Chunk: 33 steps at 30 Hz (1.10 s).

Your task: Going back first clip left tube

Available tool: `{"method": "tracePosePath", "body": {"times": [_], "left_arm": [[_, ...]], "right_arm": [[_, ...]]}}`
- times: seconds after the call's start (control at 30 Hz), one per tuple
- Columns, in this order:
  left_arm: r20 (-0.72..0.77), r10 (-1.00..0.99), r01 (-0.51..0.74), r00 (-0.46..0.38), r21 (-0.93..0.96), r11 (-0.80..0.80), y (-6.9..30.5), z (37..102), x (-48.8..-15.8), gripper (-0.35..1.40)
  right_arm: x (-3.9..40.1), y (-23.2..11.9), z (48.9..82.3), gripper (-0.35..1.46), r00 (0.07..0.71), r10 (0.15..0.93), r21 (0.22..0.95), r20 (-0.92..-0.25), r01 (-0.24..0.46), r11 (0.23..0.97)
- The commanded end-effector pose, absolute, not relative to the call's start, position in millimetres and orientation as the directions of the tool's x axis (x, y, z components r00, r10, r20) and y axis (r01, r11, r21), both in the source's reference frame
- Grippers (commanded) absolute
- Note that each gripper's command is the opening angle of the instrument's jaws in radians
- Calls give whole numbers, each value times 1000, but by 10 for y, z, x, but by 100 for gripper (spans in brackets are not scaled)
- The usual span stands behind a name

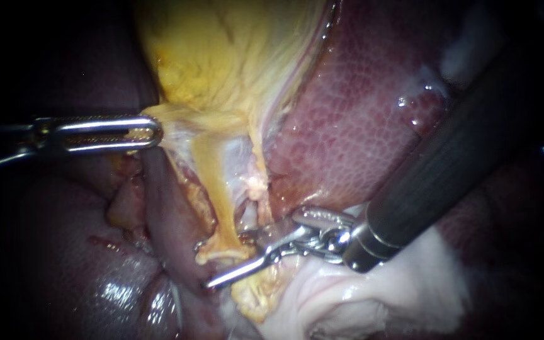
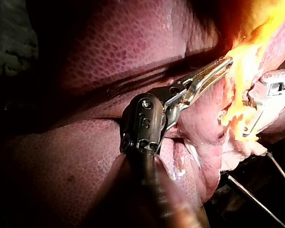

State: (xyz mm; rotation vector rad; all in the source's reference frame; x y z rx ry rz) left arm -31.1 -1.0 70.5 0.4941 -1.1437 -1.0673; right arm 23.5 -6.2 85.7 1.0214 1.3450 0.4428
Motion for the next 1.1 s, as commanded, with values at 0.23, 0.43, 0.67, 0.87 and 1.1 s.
{"method": "tracePosePath", "body": {"times": [0.23,0.43,0.67,0.87,1.1], "left_arm": [[486,-874,426,27,785,450,-10,704,-311,-35],[486,-874,425,27,785,450,-10,704,-310,-35],[486,-873,423,28,786,451,-11,703,-305,-35],[486,-873,423,29,786,451,-12,703,-304,-35],[486,-873,422,29,786,452,-12,703,-303,-35]], "right_arm": [[225,-31,869,60,202,756,777,-623,272,568],[215,-28,871,60,201,753,774,-627,271,572],[195,-32,865,60,205,752,773,-627,283,568],[158,-19,844,60,188,739,756,-647,280,592],[103,-1,806,60,181,702,721,-689,263,640]]}}
